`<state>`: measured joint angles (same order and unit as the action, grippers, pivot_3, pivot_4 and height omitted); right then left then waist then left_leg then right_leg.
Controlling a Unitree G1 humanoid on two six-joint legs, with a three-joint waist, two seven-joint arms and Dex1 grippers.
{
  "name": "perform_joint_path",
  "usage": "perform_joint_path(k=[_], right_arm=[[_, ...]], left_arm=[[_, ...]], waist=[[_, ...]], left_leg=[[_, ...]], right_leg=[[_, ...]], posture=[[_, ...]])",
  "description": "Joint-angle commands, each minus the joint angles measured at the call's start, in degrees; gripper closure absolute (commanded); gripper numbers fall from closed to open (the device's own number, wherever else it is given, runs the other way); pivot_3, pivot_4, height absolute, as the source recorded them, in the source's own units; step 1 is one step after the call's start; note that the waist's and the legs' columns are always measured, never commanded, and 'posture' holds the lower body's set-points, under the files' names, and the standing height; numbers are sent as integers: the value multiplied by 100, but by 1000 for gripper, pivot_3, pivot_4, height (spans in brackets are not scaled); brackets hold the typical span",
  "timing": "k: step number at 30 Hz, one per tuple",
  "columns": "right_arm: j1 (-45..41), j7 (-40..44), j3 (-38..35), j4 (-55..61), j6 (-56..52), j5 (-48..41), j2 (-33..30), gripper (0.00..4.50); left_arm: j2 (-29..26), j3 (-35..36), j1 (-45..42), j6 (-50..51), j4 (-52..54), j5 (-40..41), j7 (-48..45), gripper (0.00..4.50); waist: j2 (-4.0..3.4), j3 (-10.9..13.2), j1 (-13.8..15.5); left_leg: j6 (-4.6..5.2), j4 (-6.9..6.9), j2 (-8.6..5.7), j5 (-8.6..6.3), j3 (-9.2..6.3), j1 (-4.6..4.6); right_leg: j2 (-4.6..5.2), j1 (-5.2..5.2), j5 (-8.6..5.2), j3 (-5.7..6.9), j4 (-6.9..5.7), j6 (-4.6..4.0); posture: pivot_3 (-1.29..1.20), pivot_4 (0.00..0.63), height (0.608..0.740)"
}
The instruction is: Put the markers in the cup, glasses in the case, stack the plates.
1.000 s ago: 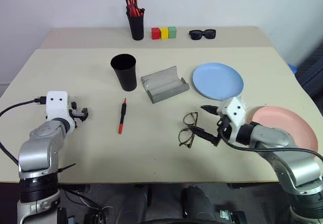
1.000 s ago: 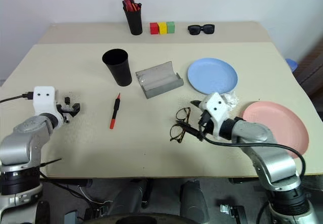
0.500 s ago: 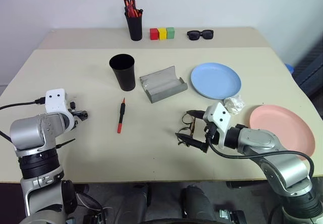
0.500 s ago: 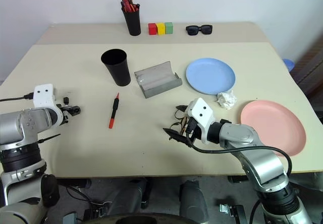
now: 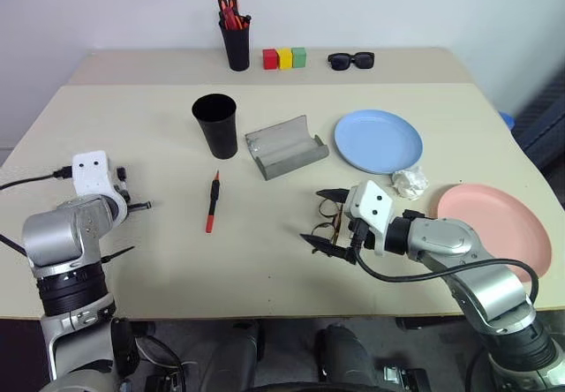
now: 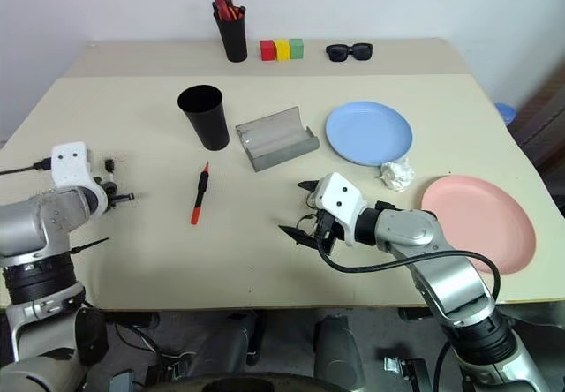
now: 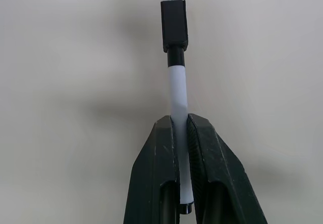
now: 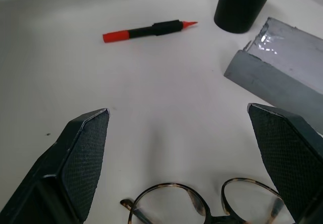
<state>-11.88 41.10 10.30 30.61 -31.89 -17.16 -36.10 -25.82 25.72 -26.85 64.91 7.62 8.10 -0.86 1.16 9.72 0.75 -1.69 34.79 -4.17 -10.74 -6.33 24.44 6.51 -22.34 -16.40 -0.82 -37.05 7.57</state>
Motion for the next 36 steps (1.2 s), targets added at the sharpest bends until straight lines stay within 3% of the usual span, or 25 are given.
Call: perform_joint_path(k=[1,5,9,14,24,36], right_arm=[[-217,-288,-129,-86,216,85,301,0],[-718,-1296,-603,-574,443,239,1159,0],[-1062,-1949,-948,-919,568,261,1793,0],[-1130,-1978,-743,-987,621,347,1964,0],[-1002,-2105,-530,-759,604,470,2197,0],[-997,-2186,-617,-724,627,504,2162,0]], left_arm=[[40,172,-316,-1394,197,-126,265,4480],[225,-75,-457,-3123,321,-135,227,4480],[571,-742,-706,-3805,130,-165,66,4480],[899,-1554,-1178,-4856,-591,-583,55,4480],[1533,-1920,-1975,-6308,-2722,-762,228,4480],[1781,-2064,-1692,-6465,-2892,-903,451,4480]], waist=[[0,0,7],[0,0,-1],[0,0,24],[0,1,-8],[-1,1,-82],[-1,1,-156]], left_leg=[[0,1,-1,0,1,0],[0,2,-2,0,3,1],[8,2,-4,8,2,1],[15,0,-11,12,6,3],[17,-1,-17,13,7,3],[17,-1,-17,14,3,3]], right_leg=[[1,0,0,0,2,0],[2,0,1,-2,6,-1],[0,0,1,-2,5,1],[0,7,2,-4,-3,2],[-9,-1,3,-3,-15,5],[-10,-2,6,-3,-19,10]], posture=[[0,150,740],[0,150,740],[0,150,740],[0,150,740],[0,150,740],[0,150,740]])
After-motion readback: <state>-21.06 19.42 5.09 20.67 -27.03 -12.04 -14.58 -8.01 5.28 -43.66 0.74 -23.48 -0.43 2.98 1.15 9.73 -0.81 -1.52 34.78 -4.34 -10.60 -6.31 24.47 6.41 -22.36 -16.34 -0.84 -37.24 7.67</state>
